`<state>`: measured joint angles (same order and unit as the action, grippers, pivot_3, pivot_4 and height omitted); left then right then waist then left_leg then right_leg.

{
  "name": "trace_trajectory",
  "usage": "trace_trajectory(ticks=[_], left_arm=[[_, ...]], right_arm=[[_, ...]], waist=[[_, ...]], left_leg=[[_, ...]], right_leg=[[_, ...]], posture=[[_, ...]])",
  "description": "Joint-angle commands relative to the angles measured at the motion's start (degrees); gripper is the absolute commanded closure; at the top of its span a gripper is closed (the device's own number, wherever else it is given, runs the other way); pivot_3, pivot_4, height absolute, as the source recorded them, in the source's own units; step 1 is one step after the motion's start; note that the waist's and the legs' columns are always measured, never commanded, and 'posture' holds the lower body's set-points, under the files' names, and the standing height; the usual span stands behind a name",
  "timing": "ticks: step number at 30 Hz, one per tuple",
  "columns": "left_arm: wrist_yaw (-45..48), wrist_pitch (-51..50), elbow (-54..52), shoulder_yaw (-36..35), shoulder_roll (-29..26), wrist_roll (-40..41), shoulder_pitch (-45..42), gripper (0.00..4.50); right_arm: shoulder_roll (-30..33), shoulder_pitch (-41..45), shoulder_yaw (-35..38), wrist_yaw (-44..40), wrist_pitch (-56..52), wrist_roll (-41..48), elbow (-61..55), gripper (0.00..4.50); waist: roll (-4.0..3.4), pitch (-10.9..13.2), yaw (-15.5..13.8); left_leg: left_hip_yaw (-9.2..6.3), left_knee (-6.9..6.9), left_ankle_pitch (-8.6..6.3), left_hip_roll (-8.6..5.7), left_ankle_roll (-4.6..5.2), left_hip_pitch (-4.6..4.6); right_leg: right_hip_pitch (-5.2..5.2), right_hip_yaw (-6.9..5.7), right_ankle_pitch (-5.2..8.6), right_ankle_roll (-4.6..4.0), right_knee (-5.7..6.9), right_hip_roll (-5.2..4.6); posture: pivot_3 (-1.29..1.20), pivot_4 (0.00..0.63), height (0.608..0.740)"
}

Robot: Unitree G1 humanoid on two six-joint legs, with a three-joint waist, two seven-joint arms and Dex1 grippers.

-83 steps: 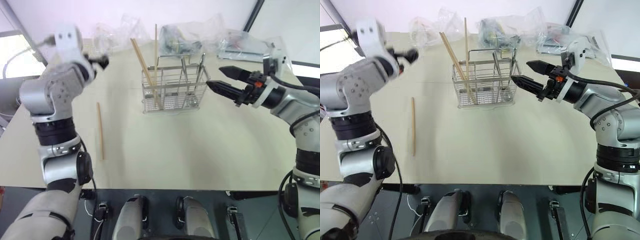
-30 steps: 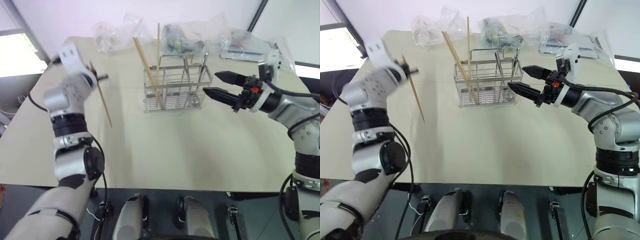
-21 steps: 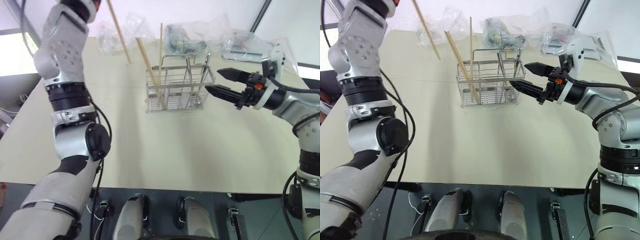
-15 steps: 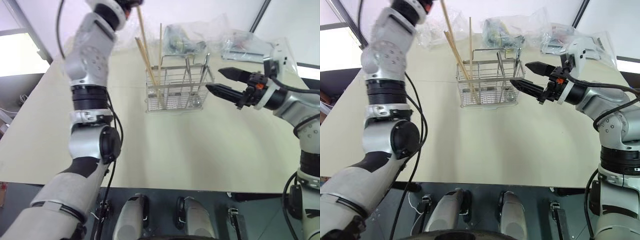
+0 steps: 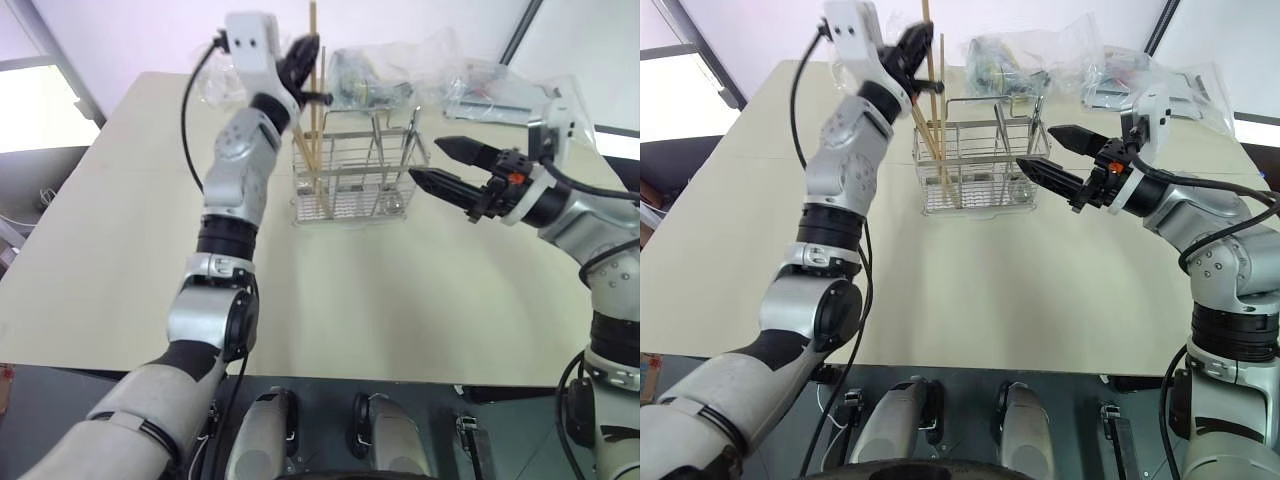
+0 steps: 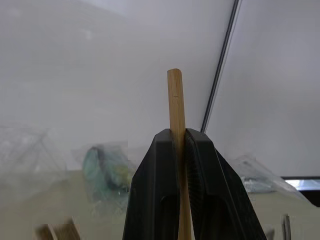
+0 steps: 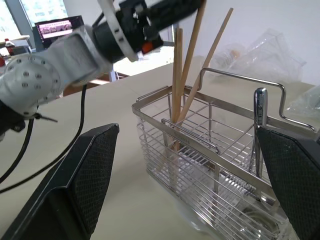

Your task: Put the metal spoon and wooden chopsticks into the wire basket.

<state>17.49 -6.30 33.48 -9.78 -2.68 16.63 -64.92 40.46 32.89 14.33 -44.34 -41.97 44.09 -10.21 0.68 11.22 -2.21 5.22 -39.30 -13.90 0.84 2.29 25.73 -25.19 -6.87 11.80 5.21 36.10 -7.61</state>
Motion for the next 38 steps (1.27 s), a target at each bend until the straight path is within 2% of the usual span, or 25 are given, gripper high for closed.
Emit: trace_trajectory(ticks=[1, 2, 9, 14, 21, 23, 28, 32, 38], left_arm=[[0.0, -0.4, -4.7, 0.5, -0.2, 0.4, -0.4, 3.7], [-0.2, -0.9, -5.3, 0.3, -0.3, 0.6, -0.2, 3.47], [-1.0, -5.5, -11.1, -0.6, -2.5, 1.7, -0.6, 0.09], [-0.2, -16.4, -21.3, -2.1, -8.9, 5.3, -1.5, 0.02], [8.5, -36.6, -36.2, -1.6, -32.5, 8.1, 0.4, 0.02], [12.9, -39.9, -40.7, -1.5, -39.7, 9.1, 2.9, 0.02], [21.7, -45.3, -50.2, -4.2, -52.8, 13.0, 13.0, 0.02], [24.5, -48.5, -54.6, -8.1, -57.8, 15.4, 21.4, 0.02], [24.3, -49.9, -56.9, -10.2, -58.7, 17.6, 25.4, 0.02]], right_arm=[[-0.2, 2.9, 0.2, -0.8, 2.1, -0.6, 1.1, 0.0], [-0.3, 3.3, -0.2, -1.1, 2.4, -0.8, 1.5, 0.0], [-0.4, 4.4, -1.6, -3.4, 4.0, -2.2, 3.8, 0.0], [0.5, 6.0, -2.1, -6.0, 4.3, -2.7, 6.0, 0.0], [2.1, 7.4, -3.4, -12.0, 4.0, -2.2, 6.7, 0.0], [2.5, 7.2, -3.7, -13.5, 4.1, -2.2, 6.3, 0.0], [3.0, 7.5, -4.2, -15.5, 4.5, -3.0, 7.2, 0.0], [3.6, 7.9, -4.6, -17.5, 4.6, -3.2, 8.1, 0.0], [3.7, 8.7, -5.0, -18.9, 5.4, -4.4, 10.1, 0.0]], waist=[[0.0, 0.0, 0.1], [0.0, 0.0, 0.1], [0.0, 0.0, 0.1], [-0.01, 0.0, 0.2], [-0.04, 0.0, 1.6], [-0.06, 0.0, 1.8], [-0.07, 0.0, 1.6], [-0.09, 0.0, 1.5], [-0.09, 0.0, 1.5]], left_leg=[[0.0, 0.0, 0.0, 0.0, 0.0, 0.0], [0.0, 0.0, 0.0, 0.01, 0.0, 0.0], [-0.01, 0.01, 0.0, 0.03, 0.0, -0.01], [-0.03, 0.01, 0.0, 0.03, 0.0, -0.01], [-0.05, 0.09, 0.05, 0.04, -0.09, -0.05], [-0.05, 0.09, 0.07, 0.04, -0.13, -0.05], [-0.05, 0.09, 0.06, 0.05, -0.18, -0.08], [-0.09, 0.09, 0.03, 0.05, -0.16, -0.05], [-0.1, 0.09, 0.03, 0.04, -0.15, -0.05]], right_leg=[[-0.01, 0.0, 0.0, 0.0, 0.01, 0.0], [-0.02, 0.0, 0.0, 0.0, 0.02, 0.01], [-0.01, 0.0, 0.0, 0.0, 0.02, 0.03], [-0.01, 0.0, 0.0, 0.0, 0.02, 0.03], [-0.04, 0.01, 0.01, -0.01, 0.07, 0.06], [-0.03, 0.01, 0.01, -0.01, 0.07, 0.06], [-0.03, 0.02, 0.02, -0.02, 0.04, 0.04], [-0.04, 0.01, 0.03, -0.03, -0.02, 0.02], [-0.04, 0.01, 0.03, -0.04, -0.01, 0.03]], posture=[[0.0, 0.15, 0.704], [0.0, 0.15, 0.704], [0.0, 0.15, 0.704], [0.0, 0.15, 0.704], [0.0, 0.15, 0.704], [0.0, 0.15, 0.704], [0.0, 0.15, 0.704], [0.0, 0.15, 0.704], [0.0, 0.15, 0.704]])
